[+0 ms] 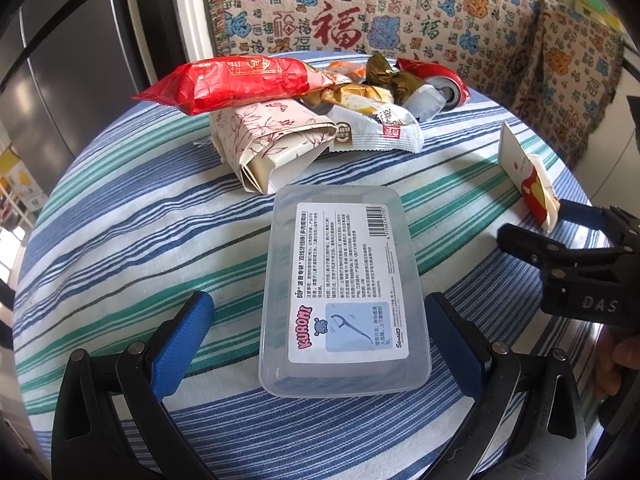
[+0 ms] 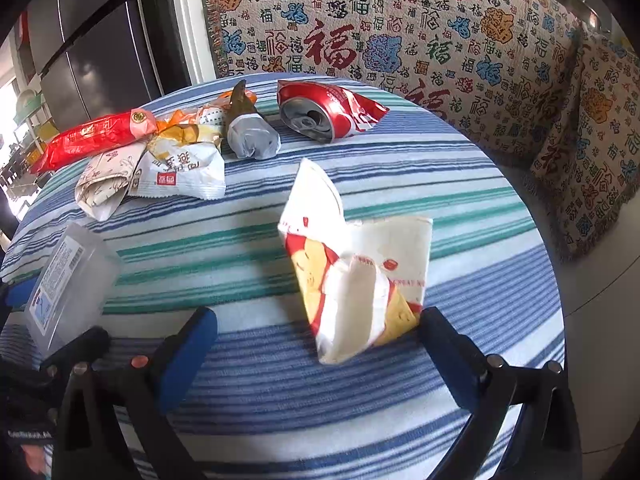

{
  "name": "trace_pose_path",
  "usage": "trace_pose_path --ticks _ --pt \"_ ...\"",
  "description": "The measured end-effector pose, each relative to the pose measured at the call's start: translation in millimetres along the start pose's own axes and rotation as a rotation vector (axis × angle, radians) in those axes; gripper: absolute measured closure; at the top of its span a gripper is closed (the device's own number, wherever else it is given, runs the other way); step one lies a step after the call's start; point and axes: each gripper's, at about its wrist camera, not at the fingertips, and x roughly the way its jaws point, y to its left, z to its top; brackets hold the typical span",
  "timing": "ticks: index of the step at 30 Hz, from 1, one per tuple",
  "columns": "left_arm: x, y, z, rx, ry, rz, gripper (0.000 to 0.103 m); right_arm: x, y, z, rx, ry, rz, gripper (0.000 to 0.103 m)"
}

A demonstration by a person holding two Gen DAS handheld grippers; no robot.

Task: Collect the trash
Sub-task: 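Lift the plastic box with the left tool while the right tool lifts the paper wrapper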

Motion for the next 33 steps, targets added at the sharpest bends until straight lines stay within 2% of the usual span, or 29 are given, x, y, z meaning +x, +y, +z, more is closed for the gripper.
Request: trace_pose_path --ticks 4,11,13,15,18,21,23,25,27,29,31,32,33 --pt "0.0 1.7 1.2 0.025 0.013 -0.024 0.000 -21.6 -26.2 -20.1 0.108 -0.044 0.130 0.001" --pt "-0.1 0.9 0.7 0.050 0.017 -0.042 0.000 -23.3 -48.3 -19.4 0.204 -0.057 0.210 0.002" --pt "-1.4 3.0 0.8 0.033 0.011 -0.044 0.000 -23.2 -54.0 -16.4 0.252 -0.066 0.247 0.005" --pt "-5.2 8.7 0.7 -0.003 -0.012 -0.081 0.001 -26.4 -57.3 -17.6 0.275 -0.074 0.277 0.008" --pt "-7.8 16.9 0.9 -0.048 -0.031 -0.138 0.000 -29.9 -57.0 -17.7 0.246 -0.080 0.241 0.008" --pt "-6.0 16.4 1.2 -0.059 -0.028 -0.129 0.001 -44.9 -53.0 -14.6 0.184 -0.151 0.155 0.008" --pt "-5.6 13.6 2.3 -0.055 -0.035 -0.117 0.001 -53.3 -41.5 -9.1 0.106 -0.189 0.137 0.011" --pt "-5.5 10.7 5.1 -0.049 -0.043 -0.098 0.002 -54.0 -22.9 -1.1 0.019 -0.192 0.145 0.019" --pt "-6.8 8.0 5.9 -0.046 -0.053 -0.086 0.011 -45.4 -6.6 6.2 -0.043 -0.160 0.123 0.029" --pt "-7.1 8.9 6.6 -0.048 -0.047 -0.079 0.016 -31.2 5.3 12.8 -0.062 -0.124 0.090 0.050" --pt "-7.2 10.0 7.3 -0.051 -0.042 -0.080 0.019 -18.0 10.2 15.8 -0.063 -0.091 0.078 0.056" --pt "-7.8 9.7 7.6 -0.049 -0.043 -0.080 0.025 -11.0 11.5 16.5 -0.063 -0.071 0.063 0.073" --pt "-8.4 8.9 8.1 -0.044 -0.044 -0.091 0.040 -6.8 11.5 16.5 -0.064 -0.061 0.052 0.084"
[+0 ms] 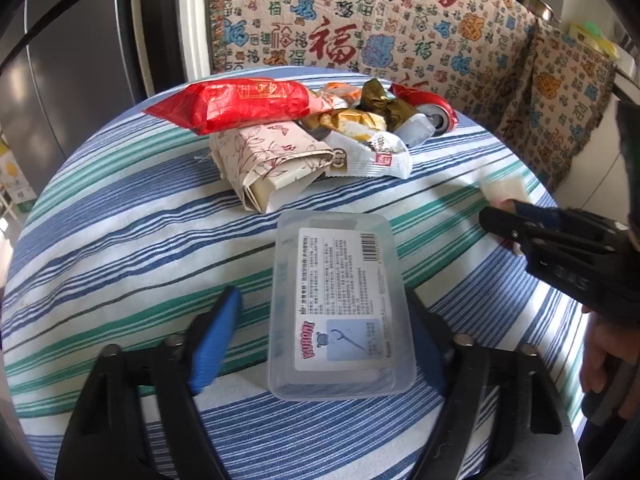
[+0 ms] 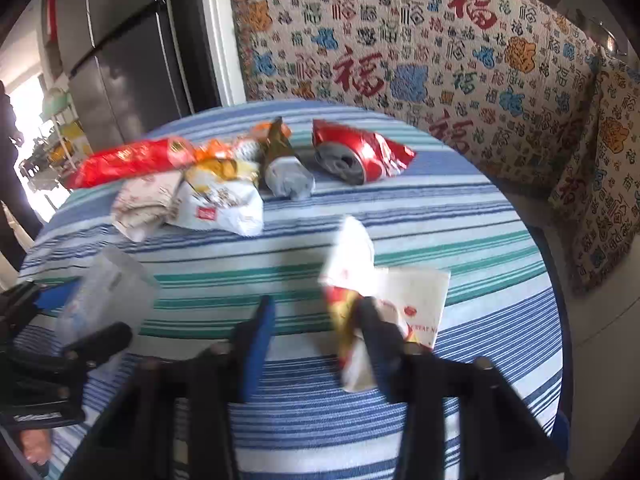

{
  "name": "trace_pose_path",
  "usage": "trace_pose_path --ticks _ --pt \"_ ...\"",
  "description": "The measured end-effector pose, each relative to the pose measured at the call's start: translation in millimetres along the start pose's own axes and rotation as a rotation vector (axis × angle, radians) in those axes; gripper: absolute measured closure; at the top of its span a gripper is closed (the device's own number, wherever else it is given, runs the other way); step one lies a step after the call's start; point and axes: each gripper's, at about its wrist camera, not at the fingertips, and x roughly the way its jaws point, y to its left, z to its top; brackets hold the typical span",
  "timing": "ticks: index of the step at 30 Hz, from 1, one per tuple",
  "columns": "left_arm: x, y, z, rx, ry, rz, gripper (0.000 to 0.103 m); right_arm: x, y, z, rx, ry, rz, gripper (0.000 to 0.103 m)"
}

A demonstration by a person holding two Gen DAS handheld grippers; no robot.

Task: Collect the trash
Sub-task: 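Lift the plastic box with the left tool while the right tool lifts the paper wrapper, then carry box and wrapper over the blue wastebasket and open both tools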

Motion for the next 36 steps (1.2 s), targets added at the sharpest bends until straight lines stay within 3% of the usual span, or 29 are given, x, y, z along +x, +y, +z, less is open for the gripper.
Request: trace_pose_path --ticks 5,12,17,22,28,36 --pt "-7.5 -2.6 1.3 -0.007 -0.034 0.016 0.041 -24.1 -12.3 1.6 0.024 -0.060 0.015 0.096" --pt "-32.6 -29.5 2.3 0.029 -0.077 -0.074 0.041 -70.4 -60.2 -5.0 0.109 -0.074 0.114 0.097" --pt "-48.9 -64.2 -1.9 0.072 -0.079 -0.155 0.041 -109.0 -95.6 -26.4 0.136 -0.089 0.125 0.097" --pt "-66.5 -119.0 -9.9 0.137 -0.073 -0.245 0.041 -150.4 -139.8 -55.3 0.159 -0.102 0.099 0.097" --pt "-71.7 -200.2 -20.8 0.204 -0.032 -0.375 0.041 -191.2 -214.4 -98.2 0.232 -0.094 0.003 0.097" --pt "-40.1 -314.4 -37.7 0.306 0.065 -0.491 0.041 -199.6 -307.0 -162.3 0.420 -0.027 -0.086 0.097"
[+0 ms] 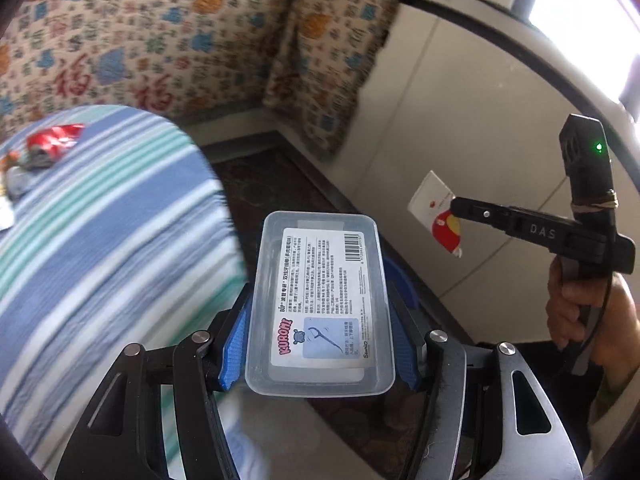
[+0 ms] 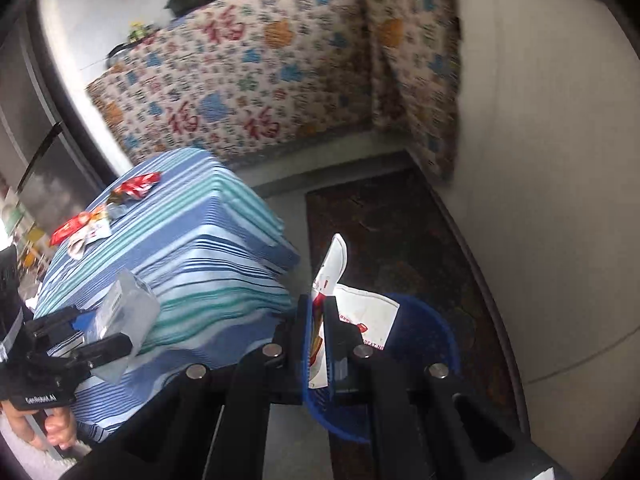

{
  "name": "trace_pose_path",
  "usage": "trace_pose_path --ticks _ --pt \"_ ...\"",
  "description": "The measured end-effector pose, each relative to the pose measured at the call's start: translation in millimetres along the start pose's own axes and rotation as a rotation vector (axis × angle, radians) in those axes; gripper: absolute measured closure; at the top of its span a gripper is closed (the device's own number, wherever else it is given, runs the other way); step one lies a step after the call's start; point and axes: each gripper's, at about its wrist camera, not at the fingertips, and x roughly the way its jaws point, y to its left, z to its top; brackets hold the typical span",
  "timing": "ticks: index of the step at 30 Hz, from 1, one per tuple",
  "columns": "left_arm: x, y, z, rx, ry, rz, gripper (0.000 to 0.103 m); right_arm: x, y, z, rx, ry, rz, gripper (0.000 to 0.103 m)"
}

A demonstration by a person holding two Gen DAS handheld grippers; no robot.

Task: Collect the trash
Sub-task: 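Carry box and wrapper over the blue wastebasket and open both tools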

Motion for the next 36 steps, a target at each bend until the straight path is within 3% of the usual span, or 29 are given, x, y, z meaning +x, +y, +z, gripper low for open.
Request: trace_pose_path --ticks 4,15,18,20,22,29,36 --pt "41.9 -26.3 6.0 0.029 0.045 -0.045 0.041 11.4 -36.7 -11.9 0.074 0.012 -0.004 0.097" --pt "126.6 -64.7 7.0 0.129 0.137 -0.059 0.041 42.3 -91.0 -20.2 0.196 0.061 0.016 0.096" --pt "144.2 -68.9 3.3 0.154 0.159 -0.057 0.037 50.0 -94.9 -19.6 0.207 0.071 0.048 0.092" --pt "152.4 -68.3 2.3 0.155 0.163 -0.058 0.023 52.4 -96.2 -19.0 0.213 0.073 0.046 0.073" --pt "155.2 -67.1 5.6 0.145 0.147 -0.064 0.020 50.9 -97.6 -18.0 0.225 0.061 0.040 0.072" --pt "122.9 -53.4 15.9 0.104 0.079 -0.056 0.019 33.2 -88.2 -9.3 0.178 -0.020 -0.009 0.070" --pt "33.6 -6.8 5.2 0.053 -0.013 0.019 0.010 15.8 -31.3 6.5 -0.004 -0.133 -0.066 0.055"
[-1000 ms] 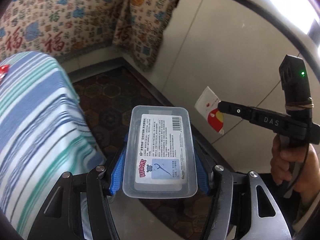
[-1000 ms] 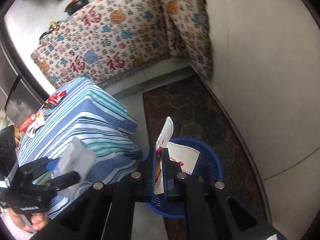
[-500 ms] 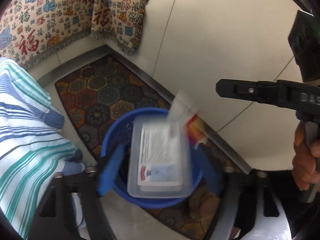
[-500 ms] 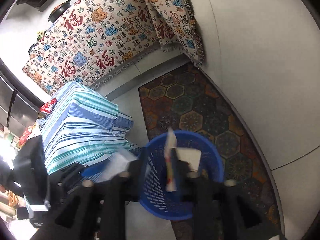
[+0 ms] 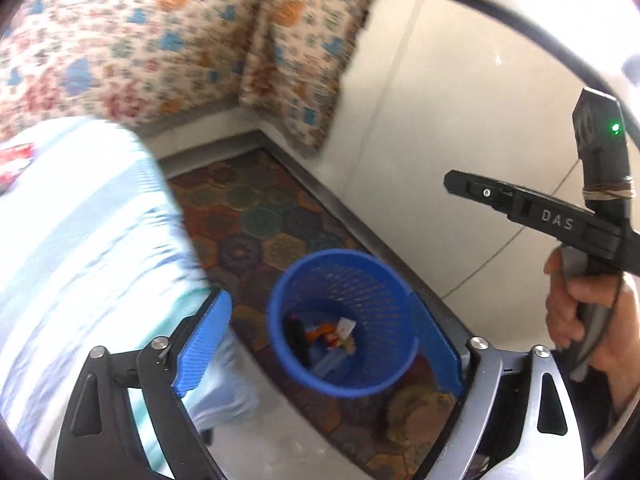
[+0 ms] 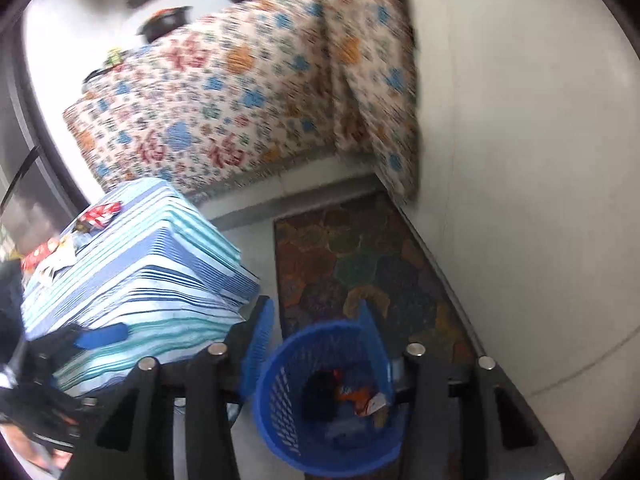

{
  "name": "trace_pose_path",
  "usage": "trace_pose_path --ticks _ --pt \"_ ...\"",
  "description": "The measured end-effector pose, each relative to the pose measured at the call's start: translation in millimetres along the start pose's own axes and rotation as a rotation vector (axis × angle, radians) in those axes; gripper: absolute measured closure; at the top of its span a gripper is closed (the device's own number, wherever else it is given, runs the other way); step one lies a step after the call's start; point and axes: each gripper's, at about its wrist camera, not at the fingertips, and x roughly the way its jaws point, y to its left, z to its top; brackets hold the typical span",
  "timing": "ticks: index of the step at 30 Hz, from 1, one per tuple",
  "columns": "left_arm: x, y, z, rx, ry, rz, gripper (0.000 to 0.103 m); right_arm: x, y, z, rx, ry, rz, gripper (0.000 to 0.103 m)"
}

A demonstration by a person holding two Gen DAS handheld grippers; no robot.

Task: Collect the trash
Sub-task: 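Carry box and wrapper over the blue wastebasket and open both tools, then bring both tools back over the table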

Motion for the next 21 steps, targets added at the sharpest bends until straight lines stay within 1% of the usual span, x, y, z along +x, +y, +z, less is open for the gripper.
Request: trace_pose_path --ticks 2,5,6,8,11,15,17,19,21 --pt "-26.3 23.2 -9.0 -0.012 -0.013 0.057 0.010 -3.6 24.5 2.2 -0.058 -0.035 0.004 0.050" --pt "-61.7 62.1 -26.8 -0.026 -0.017 0.177 0.008 -3.2 63.4 -0.2 -0.132 -0.063 0.017 0.044" --pt "-73.0 79.8 -34.2 -0.037 -0.018 0.222 0.008 -2.9 75.0 -2.1 -0.152 -0.066 0.023 0.043" --pt "-86.9 110.8 -47.0 -0.068 -0.009 0.286 0.007 2.3 105.5 -8.3 -0.204 -0.065 0.049 0.042" --pt "-105.4 162.1 -65.7 -0.146 0.007 0.363 0.007 8.7 147.1 -19.2 -0.266 -0.051 0.101 0.042" --pt "-121.7 224.0 -82.6 -0.228 0.022 0.446 0.008 13.9 206.0 -29.5 -0.330 -0.027 0.172 0.042" --pt "-125.3 247.7 -89.2 -0.259 0.029 0.476 0.007 16.8 237.9 -32.3 -0.369 -0.008 0.204 0.041" --pt "-126.2 262.2 -93.2 -0.287 0.031 0.494 0.008 22.8 268.9 -34.0 -0.390 0.013 0.229 0.041" --pt "-130.0 269.5 -96.4 -0.289 0.019 0.507 0.007 30.9 294.1 -34.0 -0.383 0.046 0.250 0.040"
